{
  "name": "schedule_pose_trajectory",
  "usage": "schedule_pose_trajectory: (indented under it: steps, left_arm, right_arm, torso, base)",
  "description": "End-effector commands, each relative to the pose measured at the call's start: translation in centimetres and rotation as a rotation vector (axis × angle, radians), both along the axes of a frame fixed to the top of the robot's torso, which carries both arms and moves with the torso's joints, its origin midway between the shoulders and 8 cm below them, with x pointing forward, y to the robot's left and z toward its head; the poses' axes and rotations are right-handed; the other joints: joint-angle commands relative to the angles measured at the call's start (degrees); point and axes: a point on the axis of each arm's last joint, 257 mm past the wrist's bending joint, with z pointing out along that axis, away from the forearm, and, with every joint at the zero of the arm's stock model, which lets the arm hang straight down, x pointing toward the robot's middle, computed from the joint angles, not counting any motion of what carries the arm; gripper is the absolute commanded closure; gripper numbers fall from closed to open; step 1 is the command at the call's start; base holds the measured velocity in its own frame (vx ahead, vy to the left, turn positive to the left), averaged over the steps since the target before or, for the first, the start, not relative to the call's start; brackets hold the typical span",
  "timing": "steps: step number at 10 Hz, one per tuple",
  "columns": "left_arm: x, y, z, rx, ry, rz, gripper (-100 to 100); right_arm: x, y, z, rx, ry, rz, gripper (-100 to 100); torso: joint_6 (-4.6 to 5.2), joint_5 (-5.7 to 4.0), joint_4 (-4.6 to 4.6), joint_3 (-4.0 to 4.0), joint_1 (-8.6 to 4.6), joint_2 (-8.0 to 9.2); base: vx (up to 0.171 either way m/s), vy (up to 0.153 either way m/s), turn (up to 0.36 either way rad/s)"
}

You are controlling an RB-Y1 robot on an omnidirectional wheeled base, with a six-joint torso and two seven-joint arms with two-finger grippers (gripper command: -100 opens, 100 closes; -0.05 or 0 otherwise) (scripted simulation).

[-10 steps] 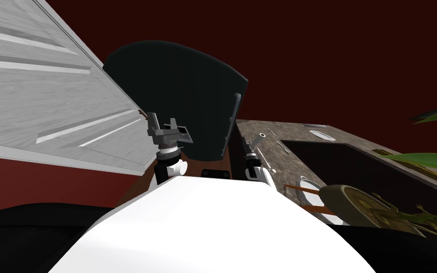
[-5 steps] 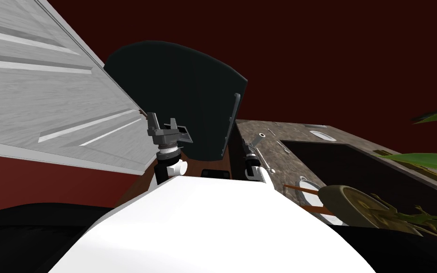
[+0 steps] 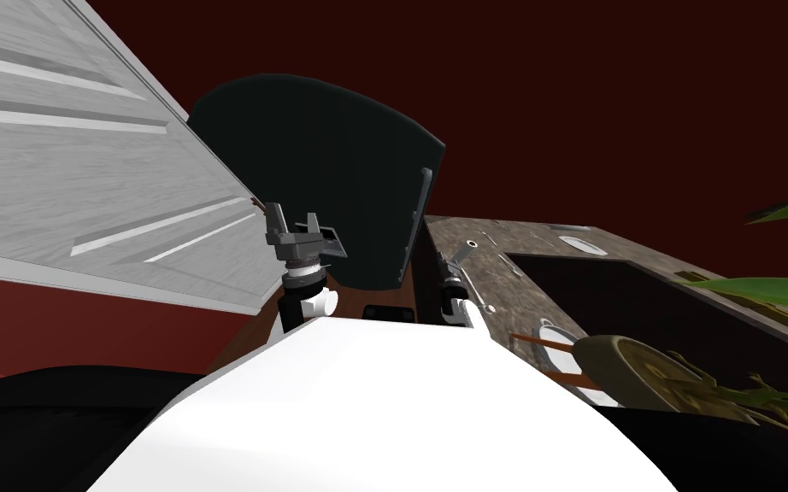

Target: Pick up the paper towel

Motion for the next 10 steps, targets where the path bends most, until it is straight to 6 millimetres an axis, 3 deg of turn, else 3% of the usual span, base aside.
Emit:
schedule_pose_trajectory:
  steps: [1, 10]
  left_arm:
    - [0.0, 0.0, 0.0, 0.000, 0.000, 0.000, 0]
    - [0.0, 0.0, 0.0, 0.000, 0.000, 0.000, 0]
  right_arm:
    - [-0.1, -0.9, -0.9, -0.045, 0.024, -0.040, -100]
    - [-0.7, -4.2, -2.8, -0.253, 0.093, -0.176, -100]
  torso:
    - [0.00, 0.00, 0.00, 0.00, 0.00, 0.00]
    - [0.00, -0.01, -0.01, -0.03, -0.03, -0.06]
  base:
    - [0.008, -0.020, 0.013]
    - [0.014, -0.019, 0.007]
